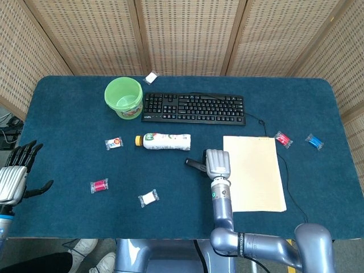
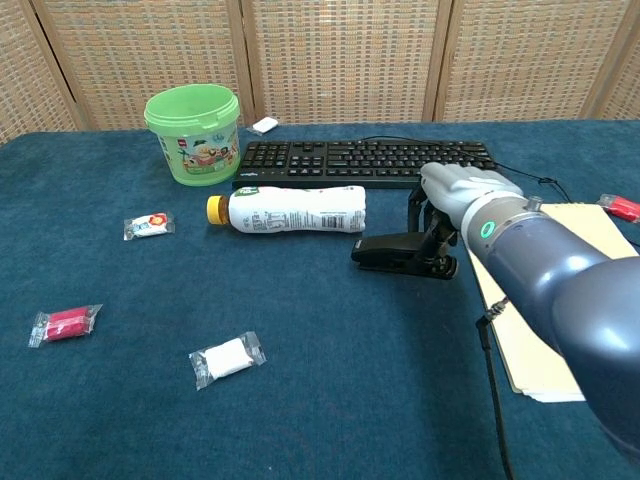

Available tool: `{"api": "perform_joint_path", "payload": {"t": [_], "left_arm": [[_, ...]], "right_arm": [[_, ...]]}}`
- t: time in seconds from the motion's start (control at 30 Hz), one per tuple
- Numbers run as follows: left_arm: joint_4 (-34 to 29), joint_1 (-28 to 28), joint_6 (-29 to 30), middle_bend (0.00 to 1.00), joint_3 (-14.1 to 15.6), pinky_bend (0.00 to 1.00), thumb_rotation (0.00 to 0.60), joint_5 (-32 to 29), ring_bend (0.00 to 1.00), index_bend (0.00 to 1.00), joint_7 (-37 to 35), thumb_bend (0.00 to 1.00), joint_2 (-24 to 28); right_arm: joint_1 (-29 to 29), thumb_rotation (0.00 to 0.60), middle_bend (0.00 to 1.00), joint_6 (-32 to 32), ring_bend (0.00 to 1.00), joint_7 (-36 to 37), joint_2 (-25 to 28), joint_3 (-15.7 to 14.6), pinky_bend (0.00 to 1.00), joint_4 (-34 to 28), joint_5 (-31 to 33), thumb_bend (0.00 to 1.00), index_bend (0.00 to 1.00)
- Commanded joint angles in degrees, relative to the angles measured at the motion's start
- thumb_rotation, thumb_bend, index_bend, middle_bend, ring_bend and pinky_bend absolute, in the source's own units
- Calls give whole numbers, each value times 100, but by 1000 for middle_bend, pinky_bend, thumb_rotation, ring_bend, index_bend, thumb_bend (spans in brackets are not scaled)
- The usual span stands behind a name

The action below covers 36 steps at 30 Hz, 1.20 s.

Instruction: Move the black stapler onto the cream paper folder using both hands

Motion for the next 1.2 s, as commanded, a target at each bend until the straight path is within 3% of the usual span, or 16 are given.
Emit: {"api": "perform_joint_path", "payload": {"t": [0.03, 0.3, 0.5, 0.8, 1.2], "left_arm": [[-4, 0, -6, 0, 5, 0, 600, 14, 0, 55, 35, 279, -12], [-55, 12, 9, 0, 32, 0, 600, 81, 0, 55, 201, 279, -53], [-66, 1, -12, 0, 40, 0, 600, 102, 0, 55, 307, 279, -89], [-56, -13, -48, 0, 43, 0, 600, 97, 0, 56, 457, 280, -153], [-44, -17, -62, 0, 39, 0, 600, 101, 0, 55, 517, 280, -191]], "right_arm": [[-133, 600, 696, 82, 686, -40, 257, 82, 773, -343, 96, 415, 866], [-589, 600, 696, 178, 686, 263, 1156, 643, 773, -1293, 773, 415, 868], [-800, 600, 696, 196, 686, 402, 1546, 808, 774, -1362, 1280, 415, 869], [-1060, 600, 696, -131, 686, 884, 1859, 773, 773, -1128, 1554, 415, 868], [-1196, 600, 696, -449, 686, 1351, 1875, 571, 773, -898, 1840, 414, 868]]}}
